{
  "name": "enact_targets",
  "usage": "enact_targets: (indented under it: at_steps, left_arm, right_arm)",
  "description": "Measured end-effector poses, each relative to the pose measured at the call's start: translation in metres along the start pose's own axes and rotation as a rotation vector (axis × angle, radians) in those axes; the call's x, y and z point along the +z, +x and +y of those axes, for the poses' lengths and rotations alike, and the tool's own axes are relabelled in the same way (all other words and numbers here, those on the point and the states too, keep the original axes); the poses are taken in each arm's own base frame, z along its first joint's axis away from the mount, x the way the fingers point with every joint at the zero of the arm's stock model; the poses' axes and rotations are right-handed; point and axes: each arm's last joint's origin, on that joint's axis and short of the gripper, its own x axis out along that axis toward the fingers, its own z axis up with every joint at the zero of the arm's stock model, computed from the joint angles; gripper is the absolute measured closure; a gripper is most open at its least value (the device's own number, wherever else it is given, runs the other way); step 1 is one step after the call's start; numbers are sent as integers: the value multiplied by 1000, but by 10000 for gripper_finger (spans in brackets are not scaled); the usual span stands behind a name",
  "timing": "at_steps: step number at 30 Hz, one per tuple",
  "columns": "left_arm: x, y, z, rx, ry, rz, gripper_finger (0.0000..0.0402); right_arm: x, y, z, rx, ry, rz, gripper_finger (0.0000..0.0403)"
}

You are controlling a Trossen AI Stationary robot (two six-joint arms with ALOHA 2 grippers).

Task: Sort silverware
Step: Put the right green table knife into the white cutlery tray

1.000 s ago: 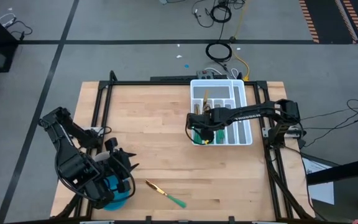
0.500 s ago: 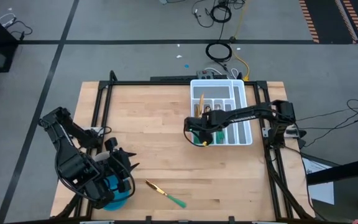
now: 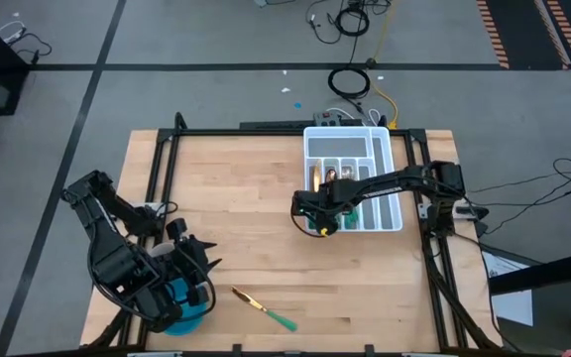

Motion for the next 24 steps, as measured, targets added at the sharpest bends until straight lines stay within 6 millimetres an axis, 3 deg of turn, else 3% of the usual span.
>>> enact_targets:
  at_steps: [8,15,24]
  left_arm:
    - [0,0,0,3,4,2,233]
    - [-1,0,1,10,11,5,233]
    - [-1,0,2,14,16,7,233]
  right_arm:
    - [4,10,0,22,-4,-85,403]
    - [-1,11,0,24,94,-97,398]
    - [0,11,-1,21,181,-118,342]
